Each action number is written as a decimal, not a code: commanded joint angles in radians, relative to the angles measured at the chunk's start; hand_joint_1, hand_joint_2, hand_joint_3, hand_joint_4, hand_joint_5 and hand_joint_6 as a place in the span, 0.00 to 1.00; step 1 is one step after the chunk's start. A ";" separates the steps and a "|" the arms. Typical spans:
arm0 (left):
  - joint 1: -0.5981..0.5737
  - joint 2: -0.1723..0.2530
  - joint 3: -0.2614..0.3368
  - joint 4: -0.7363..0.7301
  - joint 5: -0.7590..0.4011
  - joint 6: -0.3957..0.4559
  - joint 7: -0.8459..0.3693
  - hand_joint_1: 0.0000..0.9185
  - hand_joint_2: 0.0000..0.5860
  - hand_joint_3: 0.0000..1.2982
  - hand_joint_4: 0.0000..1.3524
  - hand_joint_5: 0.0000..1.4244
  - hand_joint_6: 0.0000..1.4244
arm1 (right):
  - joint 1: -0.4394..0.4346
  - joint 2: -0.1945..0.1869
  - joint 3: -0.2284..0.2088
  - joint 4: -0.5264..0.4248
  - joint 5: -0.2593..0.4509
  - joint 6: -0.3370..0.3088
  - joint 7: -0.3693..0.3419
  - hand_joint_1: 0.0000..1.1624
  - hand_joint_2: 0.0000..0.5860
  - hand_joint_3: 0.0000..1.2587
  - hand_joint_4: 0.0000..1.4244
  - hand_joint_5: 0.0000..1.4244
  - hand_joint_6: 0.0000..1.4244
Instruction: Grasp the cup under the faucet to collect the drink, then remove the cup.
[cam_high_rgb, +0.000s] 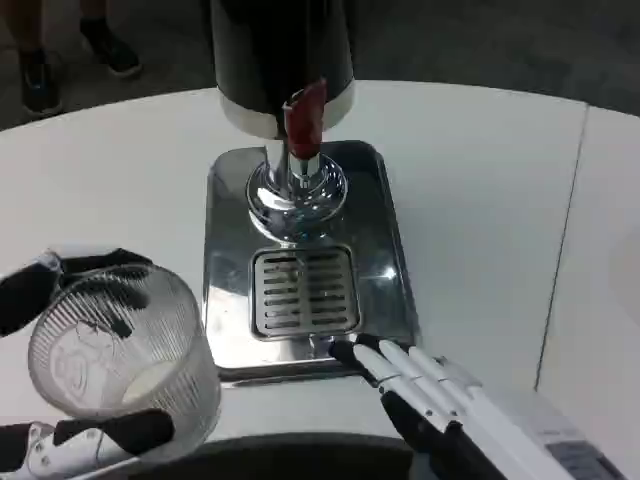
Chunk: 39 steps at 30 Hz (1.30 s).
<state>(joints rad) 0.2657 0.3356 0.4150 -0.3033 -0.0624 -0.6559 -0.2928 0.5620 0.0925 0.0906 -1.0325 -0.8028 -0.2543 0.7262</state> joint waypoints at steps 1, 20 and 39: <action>0.004 -0.008 0.012 -0.008 -0.003 -0.025 0.027 0.78 0.03 0.55 0.59 0.63 0.46 | 0.004 0.023 0.013 -0.015 -0.013 -0.012 0.007 0.35 0.76 0.04 0.00 0.00 0.00; -0.008 -0.006 0.024 0.026 0.015 -0.043 0.043 0.78 0.03 0.55 0.59 0.63 0.46 | 0.023 0.031 0.039 -0.015 -0.026 -0.005 -0.013 0.36 0.77 0.04 0.00 0.00 0.00; -0.348 0.107 0.002 0.488 0.193 -0.134 0.156 0.78 0.03 0.55 0.59 0.63 0.46 | 0.078 0.031 0.064 -0.015 -0.042 -0.011 -0.071 0.36 0.78 0.04 0.00 0.00 0.00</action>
<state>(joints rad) -0.0363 0.4162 0.4208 0.1321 0.1120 -0.7580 -0.1795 0.6166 0.0928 0.1572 -1.0328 -0.8458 -0.2542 0.6699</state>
